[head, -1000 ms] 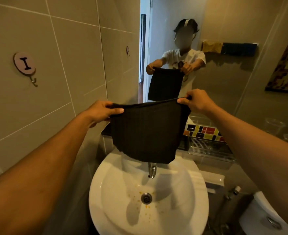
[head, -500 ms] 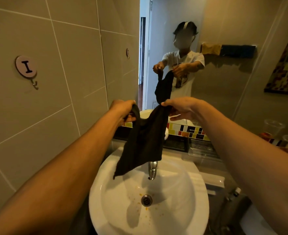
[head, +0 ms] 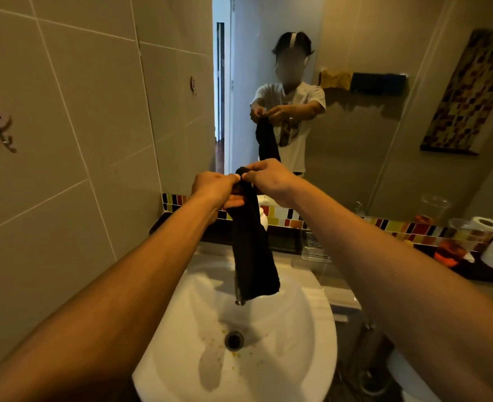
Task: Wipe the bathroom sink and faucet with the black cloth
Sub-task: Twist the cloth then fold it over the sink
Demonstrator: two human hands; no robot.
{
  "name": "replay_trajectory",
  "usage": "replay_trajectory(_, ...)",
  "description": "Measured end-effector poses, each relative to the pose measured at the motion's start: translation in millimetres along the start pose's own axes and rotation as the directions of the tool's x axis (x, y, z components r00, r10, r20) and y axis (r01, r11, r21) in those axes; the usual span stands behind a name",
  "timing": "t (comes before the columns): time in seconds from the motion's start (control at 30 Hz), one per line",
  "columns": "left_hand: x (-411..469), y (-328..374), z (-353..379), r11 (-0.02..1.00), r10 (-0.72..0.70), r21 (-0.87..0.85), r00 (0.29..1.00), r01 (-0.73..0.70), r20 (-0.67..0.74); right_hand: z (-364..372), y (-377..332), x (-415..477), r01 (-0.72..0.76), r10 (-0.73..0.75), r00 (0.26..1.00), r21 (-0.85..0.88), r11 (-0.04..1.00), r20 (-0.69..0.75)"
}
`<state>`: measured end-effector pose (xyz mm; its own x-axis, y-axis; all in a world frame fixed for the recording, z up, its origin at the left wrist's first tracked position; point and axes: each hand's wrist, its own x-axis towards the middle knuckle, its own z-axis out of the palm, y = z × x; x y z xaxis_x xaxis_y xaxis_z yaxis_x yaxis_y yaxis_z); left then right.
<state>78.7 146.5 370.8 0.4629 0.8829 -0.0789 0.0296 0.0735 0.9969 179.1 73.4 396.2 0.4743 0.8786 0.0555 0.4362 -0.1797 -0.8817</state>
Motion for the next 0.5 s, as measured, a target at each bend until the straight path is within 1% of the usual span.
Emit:
replay_trajectory(0.1,1,-2,0,0.999,0.037,0.000,0.999,-0.037,-0.020,-4,7,-1,0.023,-0.023,0.999,-0.015,1.000,-0.029)
replay_trajectory(0.17,1,-3,0,0.999,0.048,0.013,0.999,-0.048,-0.024,-3,11,-1,0.033,-0.029,0.998,0.054,0.998,-0.058)
replay_trajectory(0.23,1,-2,0,0.999,0.031,0.020,0.999,-0.030,-0.023,1,15,1,0.058,-0.052,0.996,0.099,0.993,-0.068)
replay_trajectory(0.3,2,-2,-1,1.000,-0.007,-0.020,1.000,0.006,-0.023,4,20,1,0.098,-0.089,0.992,0.113,0.989,-0.084)
replay_trajectory(0.4,5,-3,-3,0.996,-0.037,-0.079,0.999,0.034,-0.033,8,27,0,0.201,-0.191,0.974,0.079,0.976,-0.121)
replay_trajectory(0.43,6,-3,-4,0.995,-0.042,-0.092,0.998,0.039,-0.036,8,29,-1,0.231,-0.222,0.969,0.074,0.970,-0.106)
replay_trajectory(0.5,9,-4,-7,0.991,-0.057,-0.121,0.998,0.054,-0.022,6,31,-4,0.264,-0.262,0.965,0.073,0.962,-0.026)
